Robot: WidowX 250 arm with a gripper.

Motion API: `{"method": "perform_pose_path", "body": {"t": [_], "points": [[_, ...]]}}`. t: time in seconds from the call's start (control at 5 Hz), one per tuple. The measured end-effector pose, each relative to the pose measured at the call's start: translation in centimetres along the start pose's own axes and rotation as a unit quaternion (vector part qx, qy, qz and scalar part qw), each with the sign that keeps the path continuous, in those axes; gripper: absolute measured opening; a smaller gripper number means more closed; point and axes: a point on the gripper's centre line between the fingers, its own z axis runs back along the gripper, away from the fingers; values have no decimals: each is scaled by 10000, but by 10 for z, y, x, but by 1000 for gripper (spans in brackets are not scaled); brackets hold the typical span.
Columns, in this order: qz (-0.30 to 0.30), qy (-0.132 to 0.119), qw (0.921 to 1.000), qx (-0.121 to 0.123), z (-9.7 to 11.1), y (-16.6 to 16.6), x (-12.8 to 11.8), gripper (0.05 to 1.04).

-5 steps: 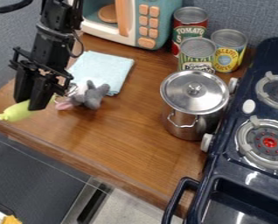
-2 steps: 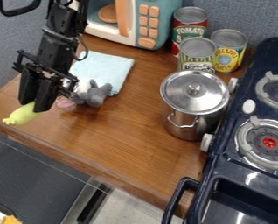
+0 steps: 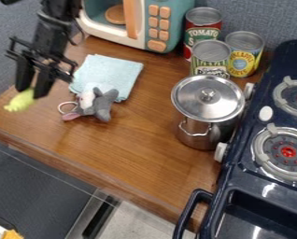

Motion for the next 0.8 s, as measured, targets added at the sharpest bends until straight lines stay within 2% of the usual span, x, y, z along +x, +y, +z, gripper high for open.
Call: {"method": "perform_pose_path", "body": {"t": [0.2,0.4,0.8], "points": [[161,21,9999,-17,1,5,8,348],[137,82,9998,87,-3,0,7,348],[-773,266,9959,376,-26,-33,-6,348]]}}
